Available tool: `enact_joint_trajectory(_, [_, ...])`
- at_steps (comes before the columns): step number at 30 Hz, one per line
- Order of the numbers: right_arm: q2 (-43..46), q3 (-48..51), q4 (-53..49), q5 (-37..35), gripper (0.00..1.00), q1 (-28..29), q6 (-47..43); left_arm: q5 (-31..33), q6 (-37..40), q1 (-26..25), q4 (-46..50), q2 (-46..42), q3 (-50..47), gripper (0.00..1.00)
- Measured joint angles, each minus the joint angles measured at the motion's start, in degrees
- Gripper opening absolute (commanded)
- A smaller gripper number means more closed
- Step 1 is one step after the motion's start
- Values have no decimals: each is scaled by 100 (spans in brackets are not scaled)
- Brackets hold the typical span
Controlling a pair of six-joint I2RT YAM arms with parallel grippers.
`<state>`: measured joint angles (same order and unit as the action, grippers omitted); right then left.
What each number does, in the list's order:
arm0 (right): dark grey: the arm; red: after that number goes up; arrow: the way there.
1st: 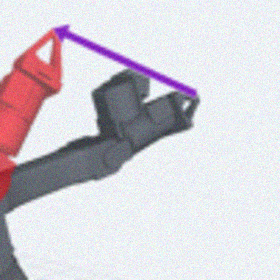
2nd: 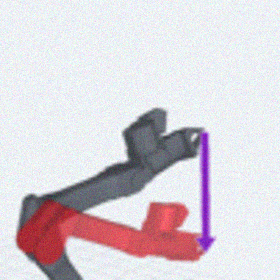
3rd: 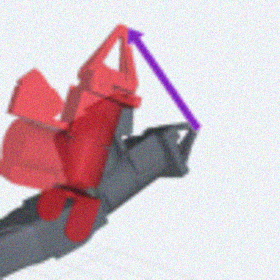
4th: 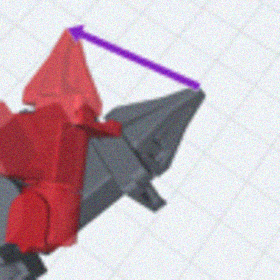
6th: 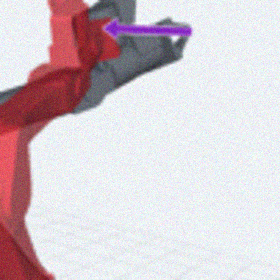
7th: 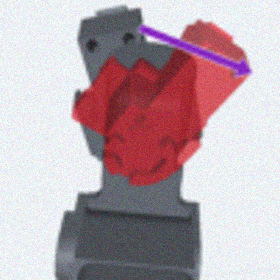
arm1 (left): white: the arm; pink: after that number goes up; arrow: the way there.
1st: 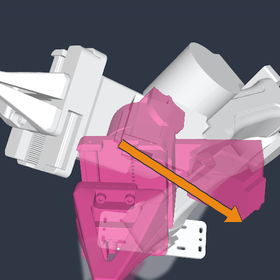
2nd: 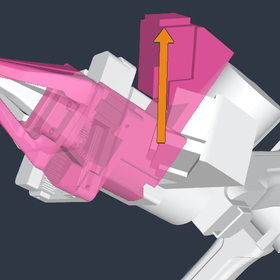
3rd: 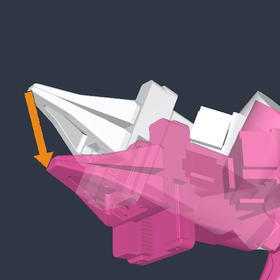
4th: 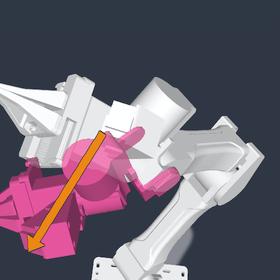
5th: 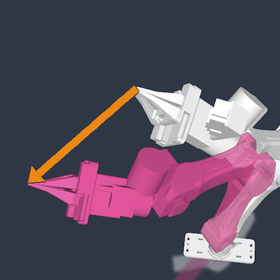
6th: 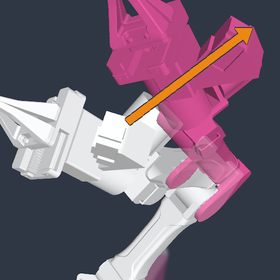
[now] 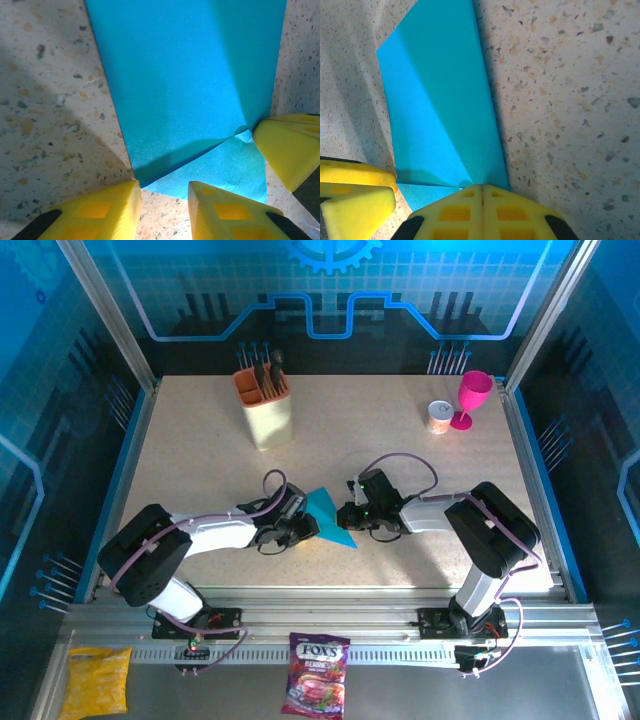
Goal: Fold a paper plane with a square sheet of paper (pick it up from the middle)
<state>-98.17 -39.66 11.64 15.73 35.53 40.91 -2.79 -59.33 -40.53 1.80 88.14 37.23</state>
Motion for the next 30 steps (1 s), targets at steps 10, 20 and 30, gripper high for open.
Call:
enact_joint_trajectory(10, [0,33,52,66,0,-35,0,92,-33,-4,-17,0,-2,14])
enact_joint_trajectory(20, [0,37,63,83,0,-35,0,120,35,-4,-20,-125,-2,0])
enact_joint_trajectory(30, [-2,22,39,94,0,-42,-2,149,35,-4,-13,-446,-2,4])
